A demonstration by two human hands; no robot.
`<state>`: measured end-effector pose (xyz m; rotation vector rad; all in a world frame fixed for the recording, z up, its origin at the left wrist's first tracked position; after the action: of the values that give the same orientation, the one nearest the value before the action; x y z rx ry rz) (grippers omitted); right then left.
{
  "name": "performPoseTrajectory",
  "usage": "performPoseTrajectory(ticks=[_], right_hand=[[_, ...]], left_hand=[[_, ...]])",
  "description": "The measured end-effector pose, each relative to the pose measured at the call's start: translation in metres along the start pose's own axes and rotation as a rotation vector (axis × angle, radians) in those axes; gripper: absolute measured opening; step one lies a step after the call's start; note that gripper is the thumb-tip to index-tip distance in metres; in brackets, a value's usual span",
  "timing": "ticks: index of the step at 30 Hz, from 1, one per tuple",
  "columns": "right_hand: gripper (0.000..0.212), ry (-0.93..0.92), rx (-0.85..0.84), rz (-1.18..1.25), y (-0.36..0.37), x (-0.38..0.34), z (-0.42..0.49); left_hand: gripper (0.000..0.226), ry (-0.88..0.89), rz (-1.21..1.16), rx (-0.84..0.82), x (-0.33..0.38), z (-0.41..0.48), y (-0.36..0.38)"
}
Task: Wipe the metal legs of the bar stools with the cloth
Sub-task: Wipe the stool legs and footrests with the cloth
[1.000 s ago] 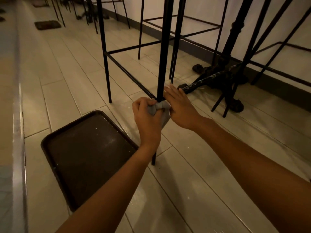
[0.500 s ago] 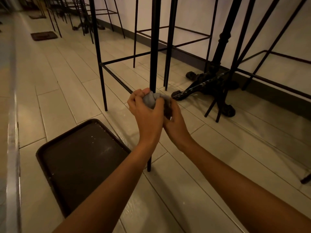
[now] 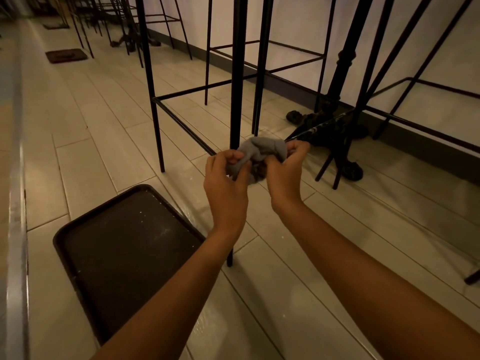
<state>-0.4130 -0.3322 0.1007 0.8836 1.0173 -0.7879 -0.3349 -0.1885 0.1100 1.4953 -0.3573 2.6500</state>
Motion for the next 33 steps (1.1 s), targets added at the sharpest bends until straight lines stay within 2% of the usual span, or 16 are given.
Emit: performPoseTrajectory(ticks=[2,4,6,9,12,14,19,22,24,29,33], right_hand=[[0.028,0.042,-0.094,0.131,0.009,0.004,-0.008],[0.028,0.015,-0.210,0.127,0.021,0.005,-0.017],[0.036,-0.045,-0.278,0.029,0.030,0.006,-0.021],[0.032,-0.090,-0.270,-0.105,0.033,0.004,-0.018],[0.031,-0.157,-0.277,-0.220,0.033,0.002,-0.016],[0.031,-0.201,-0.261,-0.293,0.030,0.002,-0.014],[0.042,-0.380,-0.492,-0.582,0.052,0.004,-0.032],[0.055,-0.508,-0.550,-0.779,0.057,0.013,-0.035],[0.058,-0.553,-0.560,-0.829,0.056,0.019,-0.031],[0.042,-0.662,-0.590,-1.047,0.064,0.036,-0.022],[0.042,-0.593,-0.530,-0.914,0.047,0.024,-0.008]], left_hand=[[0.016,-0.002,-0.027,0.007,0.001,-0.002,0.000],[0.022,-0.007,-0.046,-0.015,0.001,-0.005,0.004],[0.027,-0.020,-0.031,-0.033,-0.003,-0.008,0.007],[0.025,-0.031,-0.009,-0.010,-0.012,-0.007,0.004],[0.014,-0.004,-0.014,0.068,-0.011,-0.005,-0.007],[0.016,-0.020,-0.036,0.112,-0.015,-0.001,-0.013],[0.029,0.085,0.041,-0.068,-0.012,0.009,0.007],[0.034,0.067,0.023,-0.108,-0.013,0.014,0.017],[0.037,0.041,0.027,-0.101,-0.017,0.014,0.023],[0.047,0.041,0.061,0.057,-0.008,0.005,0.028],[0.046,0.028,0.031,0.013,-0.013,0.007,0.036]])
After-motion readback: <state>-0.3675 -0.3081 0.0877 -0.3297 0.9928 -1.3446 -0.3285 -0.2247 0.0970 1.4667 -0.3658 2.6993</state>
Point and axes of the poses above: each hand's wrist, its own z-axis towards the middle knuckle, its own y-axis out of the palm, x = y × z, the point moved 10 cm from there along z, towards the middle knuckle, and after that the axes turned 9 degrees about z, right-handed, at the moved point
